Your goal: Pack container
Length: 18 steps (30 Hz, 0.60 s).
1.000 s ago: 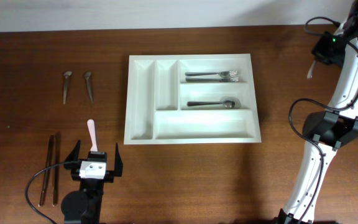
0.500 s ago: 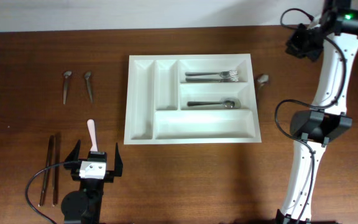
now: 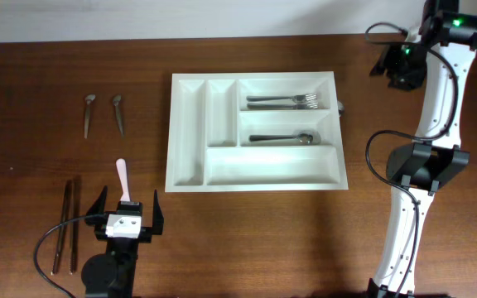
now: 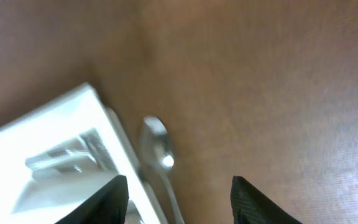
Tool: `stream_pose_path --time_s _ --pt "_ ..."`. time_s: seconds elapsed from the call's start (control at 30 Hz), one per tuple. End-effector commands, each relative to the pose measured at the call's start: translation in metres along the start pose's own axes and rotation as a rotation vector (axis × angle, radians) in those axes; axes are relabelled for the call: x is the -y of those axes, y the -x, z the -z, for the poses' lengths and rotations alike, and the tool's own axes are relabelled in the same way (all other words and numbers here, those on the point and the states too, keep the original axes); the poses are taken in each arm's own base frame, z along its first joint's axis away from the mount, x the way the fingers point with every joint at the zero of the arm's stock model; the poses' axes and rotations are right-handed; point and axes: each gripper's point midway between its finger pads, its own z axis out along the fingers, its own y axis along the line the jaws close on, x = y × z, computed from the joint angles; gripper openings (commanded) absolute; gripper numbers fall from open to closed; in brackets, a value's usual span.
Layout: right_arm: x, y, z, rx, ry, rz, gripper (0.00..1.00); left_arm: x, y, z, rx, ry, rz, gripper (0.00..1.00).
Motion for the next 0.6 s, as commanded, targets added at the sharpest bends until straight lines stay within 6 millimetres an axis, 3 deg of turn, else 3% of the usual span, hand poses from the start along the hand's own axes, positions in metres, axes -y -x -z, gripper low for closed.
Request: stream_pose_path --time_s 0.0,0.37,0.57 --pt "0.01 -0.015 -0.005 -0.075 -0.039 0.071 0.54 -0.002 -0.002 0.0 0.001 0.013 -0.001 0.99" --pt "0.034 -0.068 -0.063 -0.347 -0.06 0.156 0.55 -0.002 -0.002 0.0 0.001 0.013 -0.001 0.99" --pt "0.025 -0.072 -0.073 -0.352 -0.054 0.204 0.55 -0.002 -0.002 0.0 0.001 0.013 -0.001 0.99"
